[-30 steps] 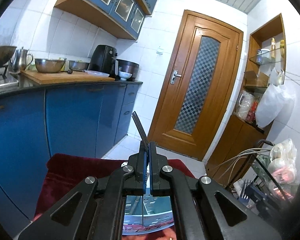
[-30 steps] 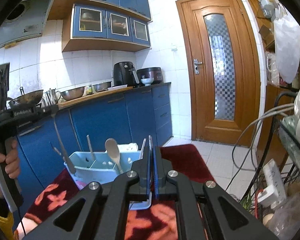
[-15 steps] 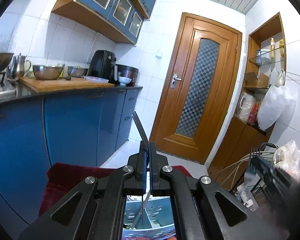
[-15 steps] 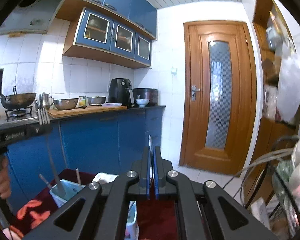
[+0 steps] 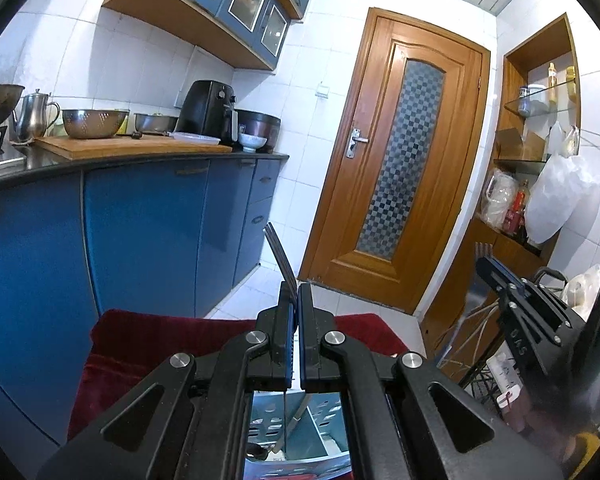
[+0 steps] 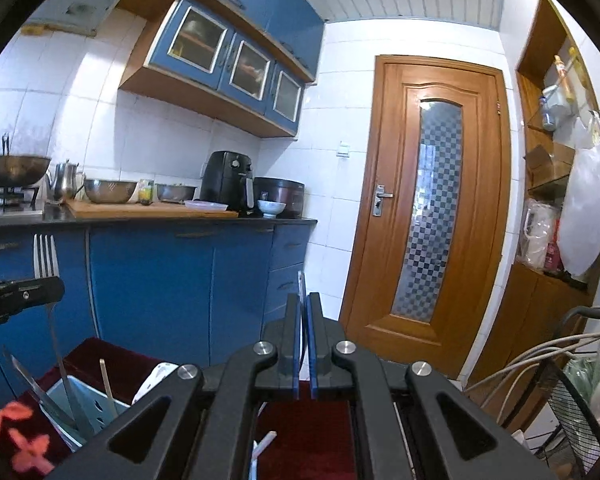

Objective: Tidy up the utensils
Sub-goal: 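Lift the forks and lower them into the blue holder with both tools, then open both tools to release the forks inside the holder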

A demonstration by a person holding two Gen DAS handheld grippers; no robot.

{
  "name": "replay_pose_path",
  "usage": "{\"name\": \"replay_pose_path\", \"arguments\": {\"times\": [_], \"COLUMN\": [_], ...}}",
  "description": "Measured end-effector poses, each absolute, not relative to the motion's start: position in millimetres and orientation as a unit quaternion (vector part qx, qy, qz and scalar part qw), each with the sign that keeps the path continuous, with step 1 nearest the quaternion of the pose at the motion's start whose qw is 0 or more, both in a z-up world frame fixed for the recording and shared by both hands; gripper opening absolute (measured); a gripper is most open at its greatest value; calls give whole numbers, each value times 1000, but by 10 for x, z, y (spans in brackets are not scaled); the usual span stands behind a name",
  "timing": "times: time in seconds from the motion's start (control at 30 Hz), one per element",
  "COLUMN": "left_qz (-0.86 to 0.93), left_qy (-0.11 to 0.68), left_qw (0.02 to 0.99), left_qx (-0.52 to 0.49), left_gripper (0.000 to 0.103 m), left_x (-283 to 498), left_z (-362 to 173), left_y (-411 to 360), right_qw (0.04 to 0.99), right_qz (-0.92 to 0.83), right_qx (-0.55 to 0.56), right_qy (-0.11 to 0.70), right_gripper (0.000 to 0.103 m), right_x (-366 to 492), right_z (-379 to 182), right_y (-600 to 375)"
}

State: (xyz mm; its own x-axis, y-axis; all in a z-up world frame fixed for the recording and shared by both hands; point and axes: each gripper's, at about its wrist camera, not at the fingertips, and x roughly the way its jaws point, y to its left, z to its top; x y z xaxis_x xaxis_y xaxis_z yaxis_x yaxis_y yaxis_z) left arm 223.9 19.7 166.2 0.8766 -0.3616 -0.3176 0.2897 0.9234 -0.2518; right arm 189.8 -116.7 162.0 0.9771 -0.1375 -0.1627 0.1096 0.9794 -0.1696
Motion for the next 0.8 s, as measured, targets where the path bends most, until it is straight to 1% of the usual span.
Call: {"name": "replay_pose_path", "arguments": {"times": [0.27, 0.67, 0.7, 0.73, 0.77, 0.8], "left_qz": [-173, -177, -177, -176, -174, -173], "left_qy": [211, 238, 239, 241, 242, 242], "left_qw": [957, 951, 951, 951, 951, 951], "left_qx": [-98, -84, -82, -81, -80, -79], "left_gripper": [0, 0, 1, 2, 9, 19], "left_x": [2340, 2341, 2334, 2327, 2319, 2309], "left_z": [1417, 1316, 1315, 1318, 1324, 1333], "left_y": [174, 93, 86, 80, 75, 74], "right_qw": [988, 981, 980, 981, 981, 981], "right_qz": [-2, 69, 75, 75, 76, 80], "right_qx": [-75, -15, -11, -10, -9, -5], "right_qy": [135, 183, 183, 181, 179, 177], "right_gripper": [5, 9, 10, 13, 16, 16], "right_x": [1993, 2018, 2004, 1994, 1984, 1963], "right_z": [1364, 1197, 1197, 1207, 1217, 1240], "right_y": [-1048, -1094, -1094, -1091, -1092, -1096]}}
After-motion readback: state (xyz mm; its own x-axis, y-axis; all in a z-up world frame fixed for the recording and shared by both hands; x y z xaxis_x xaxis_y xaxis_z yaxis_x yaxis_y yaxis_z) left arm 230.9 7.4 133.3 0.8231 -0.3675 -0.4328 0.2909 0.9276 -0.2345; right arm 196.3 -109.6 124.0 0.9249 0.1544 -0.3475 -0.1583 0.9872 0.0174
